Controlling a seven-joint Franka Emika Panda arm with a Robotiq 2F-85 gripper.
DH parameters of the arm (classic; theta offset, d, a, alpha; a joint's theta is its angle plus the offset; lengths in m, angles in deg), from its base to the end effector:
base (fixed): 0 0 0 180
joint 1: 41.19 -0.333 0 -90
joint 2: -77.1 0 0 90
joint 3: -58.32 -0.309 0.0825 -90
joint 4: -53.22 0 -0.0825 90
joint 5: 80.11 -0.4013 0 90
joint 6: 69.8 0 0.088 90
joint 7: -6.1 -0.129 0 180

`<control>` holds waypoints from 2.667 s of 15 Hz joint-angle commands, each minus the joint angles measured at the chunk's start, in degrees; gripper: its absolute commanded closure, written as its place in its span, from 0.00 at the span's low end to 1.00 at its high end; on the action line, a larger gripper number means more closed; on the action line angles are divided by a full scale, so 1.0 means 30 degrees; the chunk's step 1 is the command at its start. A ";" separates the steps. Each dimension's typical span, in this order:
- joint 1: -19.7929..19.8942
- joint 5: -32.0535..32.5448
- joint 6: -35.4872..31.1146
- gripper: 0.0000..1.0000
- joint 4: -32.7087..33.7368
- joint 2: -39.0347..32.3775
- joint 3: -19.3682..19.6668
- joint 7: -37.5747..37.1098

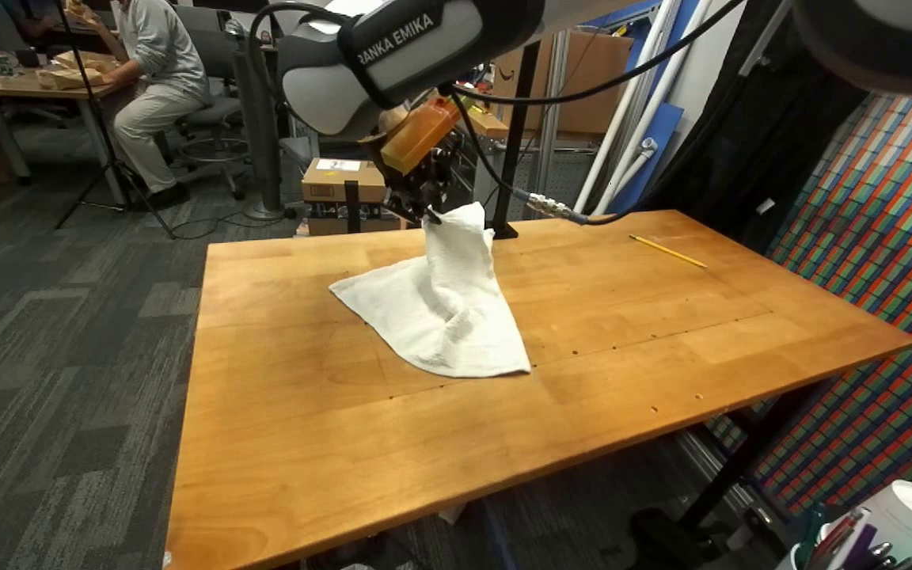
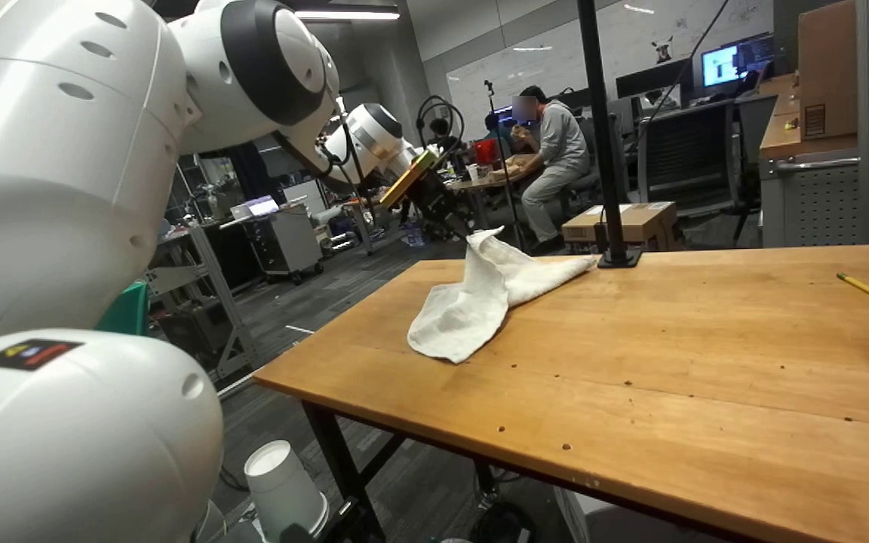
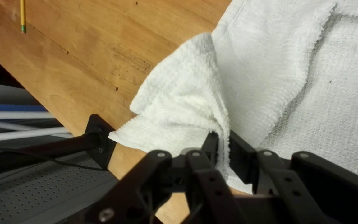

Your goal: Fold the white towel

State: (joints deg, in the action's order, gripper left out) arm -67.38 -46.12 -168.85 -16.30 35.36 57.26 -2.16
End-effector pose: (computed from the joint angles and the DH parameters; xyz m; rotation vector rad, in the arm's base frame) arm 0.6854 0.2780 0.3127 2.4693 0.6149 -0.0341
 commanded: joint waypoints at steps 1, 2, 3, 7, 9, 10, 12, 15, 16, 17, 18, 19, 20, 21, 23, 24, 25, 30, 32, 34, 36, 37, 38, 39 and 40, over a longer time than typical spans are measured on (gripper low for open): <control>-0.1145 0.0983 0.1777 0.95 0.1622 -0.0445 -0.0008 -0.0211; -0.1437 0.1093 0.2080 0.95 0.1615 -0.0384 -0.0095 -0.0364; -0.1720 0.1177 0.2374 0.95 0.1543 -0.0317 -0.0198 -0.0464; -0.2954 0.1209 0.2667 0.95 0.0786 -0.0276 -0.0027 -0.0241; -0.3368 0.1127 0.2829 0.95 0.0464 -0.0230 -0.0069 -0.0089; -0.3562 0.1116 0.2804 0.95 0.0185 -0.0114 -0.0112 -0.0046; -0.3933 0.1050 0.2707 0.95 -0.0417 0.0180 -0.0154 -0.0015; -0.4148 0.0906 0.2743 0.95 -0.0499 0.0205 -0.0026 0.0003; -0.4137 0.0850 0.2746 0.95 -0.0483 0.0253 -0.0015 0.0022; -0.4058 0.0740 0.2784 0.95 -0.0335 0.0201 -0.0003 0.0044; -0.3997 0.0697 0.2789 0.95 -0.0272 0.0219 0.0029 0.0086; -0.3895 0.0663 0.2763 0.94 -0.0194 0.0193 0.0104 0.0074; -0.3792 0.0569 0.2811 0.94 -0.0175 0.0286 0.0149 0.0036; -0.3677 0.0467 0.2811 0.93 -0.0149 0.0367 0.0173 0.0017; -0.3380 0.0338 0.2744 0.63 0.0066 0.0394 0.0282 -0.0185; -0.3219 0.0248 0.2782 0.58 0.0129 0.0552 0.0302 -0.0178; -0.3039 0.0192 0.2741 0.49 0.0290 0.0516 0.0355 -0.0241; -0.1849 0.0021 0.2323 0.12 -0.0357 0.1692 0.0760 -0.0592; -0.1049 -0.0145 0.2040 0.00 -0.1315 0.2588 0.0992 -0.0705; -0.0108 -0.0887 0.1870 0.00 -0.2319 0.3443 0.1101 -0.0872; 0.0821 -0.2083 0.1847 0.00 -0.3144 0.4200 0.1097 -0.1042; 0.1323 -0.2982 0.2042 0.00 -0.3470 0.4531 0.1002 -0.0963; 0.2264 -0.3743 0.2442 0.00 -0.3738 0.4877 0.0141 -0.0859; 0.2697 -0.4655 0.2608 0.00 -0.4301 0.5389 -0.0111 -0.0527; 0.3188 -0.5584 0.2724 0.00 -0.4725 0.5757 -0.0383 -0.0276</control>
State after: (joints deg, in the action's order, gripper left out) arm -61.91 -56.61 -161.26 -24.37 46.82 59.32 -3.84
